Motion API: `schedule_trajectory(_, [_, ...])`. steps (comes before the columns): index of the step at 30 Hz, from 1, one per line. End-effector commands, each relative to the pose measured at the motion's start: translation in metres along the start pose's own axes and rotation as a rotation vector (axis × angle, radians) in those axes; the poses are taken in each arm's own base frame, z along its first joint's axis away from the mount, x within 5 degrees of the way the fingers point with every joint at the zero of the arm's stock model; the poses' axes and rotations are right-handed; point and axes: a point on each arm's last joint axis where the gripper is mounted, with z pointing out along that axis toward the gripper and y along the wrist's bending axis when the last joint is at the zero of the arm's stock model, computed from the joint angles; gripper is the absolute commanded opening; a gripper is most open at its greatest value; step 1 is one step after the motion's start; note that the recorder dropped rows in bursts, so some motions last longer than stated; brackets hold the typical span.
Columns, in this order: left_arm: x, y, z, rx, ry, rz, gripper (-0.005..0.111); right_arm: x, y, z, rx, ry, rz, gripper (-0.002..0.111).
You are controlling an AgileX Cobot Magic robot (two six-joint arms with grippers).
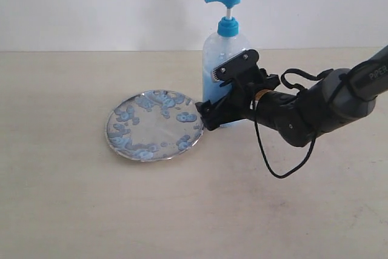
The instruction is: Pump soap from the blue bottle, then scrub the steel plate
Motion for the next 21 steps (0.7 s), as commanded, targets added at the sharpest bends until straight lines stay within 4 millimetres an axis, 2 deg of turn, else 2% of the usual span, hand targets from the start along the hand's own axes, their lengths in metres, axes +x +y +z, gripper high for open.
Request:
schedule_trajectory(1, [-0.001,0.001,-0.047,-0.011,0.063,0.017,0.004,-0.037,-0.007,-0.025,0.007,0.014,-0.029,0.101])
schedule_trajectory(2, [0.003,0.000,-0.054,-0.008,0.107,0.019,0.004,-0.046,-0.009,-0.033,0.009,0.026,-0.030,0.101])
schedule_trajectory(4, [0.024,-0.002,-0.082,-0.004,0.294,-0.054,0.004,-0.069,-0.014,-0.068,0.003,0.175,-0.033,0.101])
schedule_trajectory(7, [0.025,-0.003,-0.099,-0.020,0.237,-0.123,0.004,-0.097,-0.020,-0.117,0.012,0.269,0.008,0.099])
schedule_trajectory(9, [0.022,-0.002,-0.106,-0.028,0.197,-0.104,0.004,-0.123,-0.024,-0.165,0.029,0.265,0.044,0.075])
schedule_trajectory(10, [0.020,-0.002,-0.110,-0.031,0.177,-0.101,0.004,-0.137,-0.026,-0.198,0.043,0.241,0.064,0.048])
schedule_trajectory(11, [0.019,-0.002,-0.112,-0.032,0.170,-0.101,0.004,-0.148,-0.027,-0.225,0.054,0.195,0.064,0.027])
schedule_trajectory(12, [0.019,-0.002,-0.116,-0.034,0.168,-0.101,0.004,-0.160,-0.028,-0.265,0.073,0.097,0.055,0.001])
schedule_trajectory(13, [0.019,-0.002,-0.117,-0.034,0.170,-0.101,0.004,-0.166,-0.027,-0.295,0.089,0.002,0.054,0.002])
schedule_trajectory(15, [0.020,-0.002,-0.119,-0.035,0.174,-0.102,0.004,-0.164,-0.024,-0.340,0.112,-0.144,0.051,0.001])
schedule_trajectory(17, [0.020,-0.001,-0.120,-0.036,0.175,-0.099,0.004,-0.147,-0.018,-0.382,0.137,-0.321,0.047,0.001])
schedule_trajectory(19, [0.020,-0.001,-0.120,-0.037,0.175,-0.097,0.004,-0.118,-0.008,-0.409,0.136,-0.497,0.084,0.001])
schedule_trajectory(21, [0.020,-0.001,-0.120,-0.037,0.175,-0.097,0.004,-0.085,0.000,-0.420,0.127,-0.628,0.136,0.001])
